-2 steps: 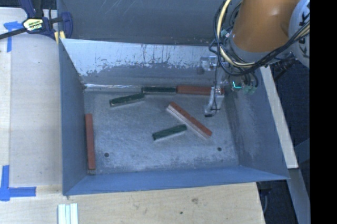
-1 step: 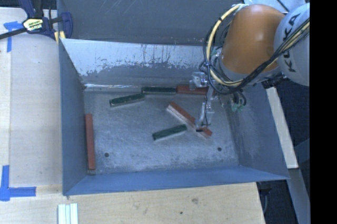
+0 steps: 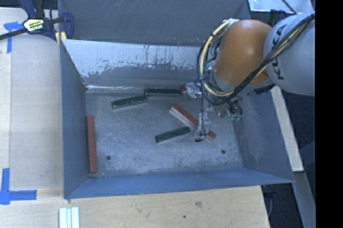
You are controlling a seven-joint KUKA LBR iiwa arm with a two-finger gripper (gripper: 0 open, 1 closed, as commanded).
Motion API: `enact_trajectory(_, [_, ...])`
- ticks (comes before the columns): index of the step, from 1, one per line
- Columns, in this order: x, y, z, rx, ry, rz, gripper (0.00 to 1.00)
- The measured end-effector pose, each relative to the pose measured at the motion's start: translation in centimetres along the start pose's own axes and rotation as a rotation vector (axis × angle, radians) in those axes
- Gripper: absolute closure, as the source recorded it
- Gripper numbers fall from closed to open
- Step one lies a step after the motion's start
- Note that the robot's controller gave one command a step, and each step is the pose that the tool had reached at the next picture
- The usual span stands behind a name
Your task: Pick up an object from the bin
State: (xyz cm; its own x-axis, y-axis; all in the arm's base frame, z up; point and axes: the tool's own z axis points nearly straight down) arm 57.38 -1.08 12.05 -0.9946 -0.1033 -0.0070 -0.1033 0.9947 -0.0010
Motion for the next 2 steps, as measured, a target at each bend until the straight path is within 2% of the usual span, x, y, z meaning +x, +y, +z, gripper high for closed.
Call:
enact_trajectory(1, [-0.31, 1.14, 4.84, 0.0, 0.001, 0.07, 1.0])
enact_trajectory(2, [-0.31, 1.15, 4.84, 0.0, 0.001, 0.069, 1.0])
